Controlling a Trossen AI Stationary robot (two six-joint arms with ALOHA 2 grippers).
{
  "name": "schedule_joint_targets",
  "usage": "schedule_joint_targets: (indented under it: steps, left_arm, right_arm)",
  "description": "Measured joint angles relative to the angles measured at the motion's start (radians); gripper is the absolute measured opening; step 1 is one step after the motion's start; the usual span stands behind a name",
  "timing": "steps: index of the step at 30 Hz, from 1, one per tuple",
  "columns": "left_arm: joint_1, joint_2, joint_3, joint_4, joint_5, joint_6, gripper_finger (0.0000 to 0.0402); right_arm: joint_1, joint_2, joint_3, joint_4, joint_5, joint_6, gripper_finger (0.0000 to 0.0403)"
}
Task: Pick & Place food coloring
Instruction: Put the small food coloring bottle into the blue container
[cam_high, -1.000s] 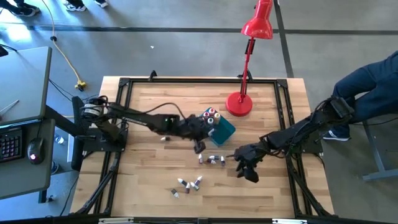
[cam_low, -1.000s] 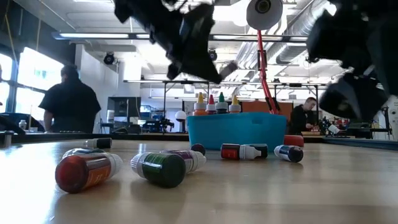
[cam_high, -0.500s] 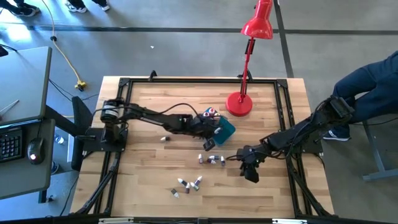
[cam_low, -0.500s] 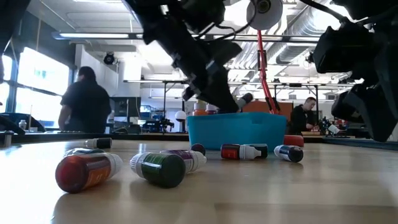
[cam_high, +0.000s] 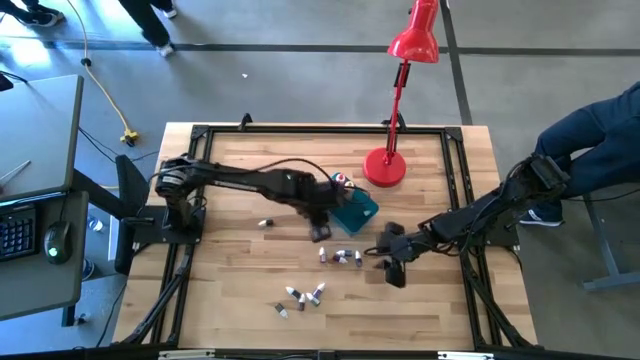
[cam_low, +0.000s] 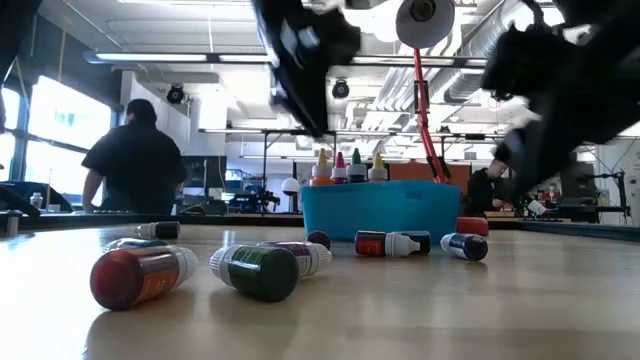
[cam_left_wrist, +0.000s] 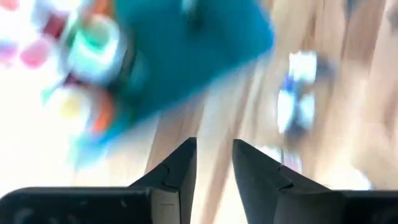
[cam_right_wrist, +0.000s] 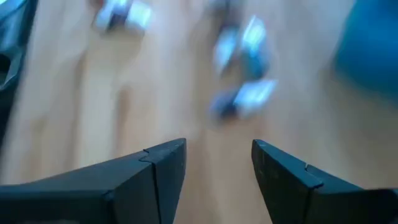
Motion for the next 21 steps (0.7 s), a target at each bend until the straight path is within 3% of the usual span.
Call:
schedule_joint_targets:
  steps: [3,5,9,12,16,21]
  left_arm:
    - [-0.001,-0.005,0.143,-0.247,-0.003,-0.027,0.009]
    - [-0.008,-0.02,0.199,-0.424,-0.038,-0.053,0.0083]
    - [-0.05,-0.08,0.26,-0.564,-0.263,-0.142,0.0068]
    - [-0.11,-0.145,0.268,-0.604,-0.459,-0.224,0.0057]
    - [-0.187,-0.21,0.268,-0.632,-0.68,-0.283,0.0049]
    - [-0.257,-0.236,0.267,-0.667,-0.766,-0.316,0.0048]
  right_arm:
    - [-0.012,0.001,0.001,0.071,0.168,-0.091,0.0177]
    - [-0.028,0.001,0.001,0.114,0.187,-0.084,0.0177]
    - [-0.052,0.014,0.002,0.156,0.194,0.028,0.0177]
    - [-0.055,0.04,0.001,0.135,0.218,0.232,0.0177]
    - [-0.053,0.058,0.033,0.057,0.182,0.332,0.0177]
    - [-0.055,0.109,0.188,-0.155,0.184,0.361,0.0177]
